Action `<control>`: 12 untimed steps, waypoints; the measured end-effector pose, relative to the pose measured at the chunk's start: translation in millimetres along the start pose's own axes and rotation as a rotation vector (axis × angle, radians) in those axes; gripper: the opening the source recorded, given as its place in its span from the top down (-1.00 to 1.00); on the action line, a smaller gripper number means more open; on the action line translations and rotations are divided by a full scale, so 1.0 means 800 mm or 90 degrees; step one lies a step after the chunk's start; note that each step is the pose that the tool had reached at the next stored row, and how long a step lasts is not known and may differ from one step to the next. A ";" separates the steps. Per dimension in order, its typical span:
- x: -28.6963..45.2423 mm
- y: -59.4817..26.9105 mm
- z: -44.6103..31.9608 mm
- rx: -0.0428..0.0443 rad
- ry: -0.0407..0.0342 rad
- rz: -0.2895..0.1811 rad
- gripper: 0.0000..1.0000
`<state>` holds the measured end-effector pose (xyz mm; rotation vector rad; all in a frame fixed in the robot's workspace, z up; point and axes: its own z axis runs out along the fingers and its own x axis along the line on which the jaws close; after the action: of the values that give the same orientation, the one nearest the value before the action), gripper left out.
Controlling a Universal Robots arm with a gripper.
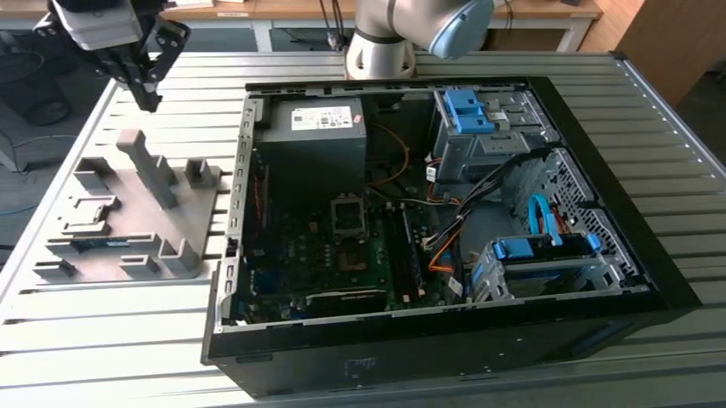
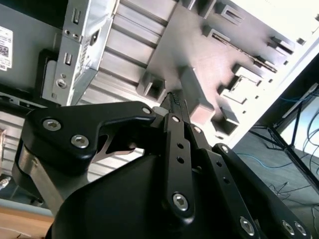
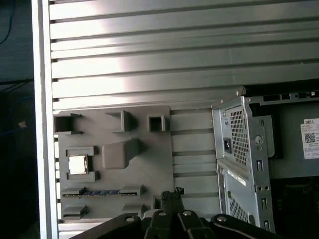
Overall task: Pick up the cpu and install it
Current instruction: 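Reach for the cpu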
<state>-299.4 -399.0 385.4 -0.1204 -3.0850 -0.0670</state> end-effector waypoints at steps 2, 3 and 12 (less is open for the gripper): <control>0.0077 -0.001 0.0011 -0.0004 0.0000 0.000 0.80; 0.0116 -0.001 0.0018 -0.0006 0.0000 0.000 0.80; 0.0481 -0.004 0.0084 -0.0314 0.0026 -0.004 0.80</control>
<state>-338.3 -398.8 380.7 -0.1133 -3.0806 -0.1435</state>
